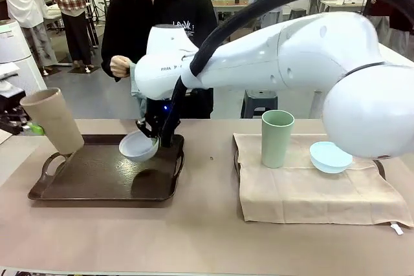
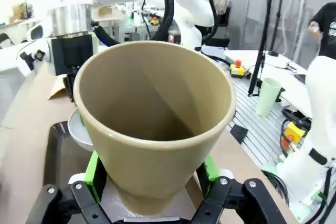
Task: Set up a tray with a mat and arrange the tableware.
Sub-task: Pick up the Picnic Bowl and Reusable plastic cup from the Handle tray in front of the human's position and hold them in the air, then place the Picnic Bowl and Reusable plastic cup back onto the Handle tray in front of the human's position.
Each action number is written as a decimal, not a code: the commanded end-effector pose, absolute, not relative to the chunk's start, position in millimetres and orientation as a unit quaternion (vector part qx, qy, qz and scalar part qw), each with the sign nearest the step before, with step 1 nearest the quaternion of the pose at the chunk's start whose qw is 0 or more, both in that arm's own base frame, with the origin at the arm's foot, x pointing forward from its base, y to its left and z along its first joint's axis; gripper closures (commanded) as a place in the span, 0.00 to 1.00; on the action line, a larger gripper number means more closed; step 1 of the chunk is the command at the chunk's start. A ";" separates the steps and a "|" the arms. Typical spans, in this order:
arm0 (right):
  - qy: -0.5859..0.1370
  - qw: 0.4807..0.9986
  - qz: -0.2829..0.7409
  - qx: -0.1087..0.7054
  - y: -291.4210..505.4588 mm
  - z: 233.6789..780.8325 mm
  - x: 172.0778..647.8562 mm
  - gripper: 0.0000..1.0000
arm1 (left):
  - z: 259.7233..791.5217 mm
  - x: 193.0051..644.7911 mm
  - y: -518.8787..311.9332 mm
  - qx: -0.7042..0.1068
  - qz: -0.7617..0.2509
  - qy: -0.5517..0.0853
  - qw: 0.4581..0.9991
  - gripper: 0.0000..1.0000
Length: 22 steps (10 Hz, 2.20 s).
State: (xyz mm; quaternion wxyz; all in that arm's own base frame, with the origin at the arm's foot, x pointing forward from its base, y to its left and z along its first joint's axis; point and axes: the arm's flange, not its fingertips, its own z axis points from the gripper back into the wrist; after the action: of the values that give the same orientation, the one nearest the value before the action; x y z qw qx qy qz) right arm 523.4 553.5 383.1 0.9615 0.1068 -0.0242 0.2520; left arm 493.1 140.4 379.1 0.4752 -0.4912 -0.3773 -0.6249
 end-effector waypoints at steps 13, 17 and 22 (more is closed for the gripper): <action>-0.107 0.954 0.270 0.081 539.0 515.8 439.4 1.00 | 479.9 457.4 122.5 -0.424 -0.647 -0.378 0.509 0.70; -0.107 0.954 0.270 0.081 539.0 515.8 439.4 1.00 | 479.9 457.4 122.5 -0.424 -0.647 -0.378 0.509 0.70; -0.107 0.954 0.270 0.081 539.0 515.8 439.4 1.00 | 479.9 457.4 122.5 -0.424 -0.647 -0.378 0.509 0.70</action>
State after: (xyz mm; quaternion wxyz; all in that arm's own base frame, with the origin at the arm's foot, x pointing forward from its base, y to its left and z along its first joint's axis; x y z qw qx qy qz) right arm 439.4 538.9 515.5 0.9543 0.0764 -0.1138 0.2656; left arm 456.2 121.4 476.3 0.5128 -0.4254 -0.3768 -0.6436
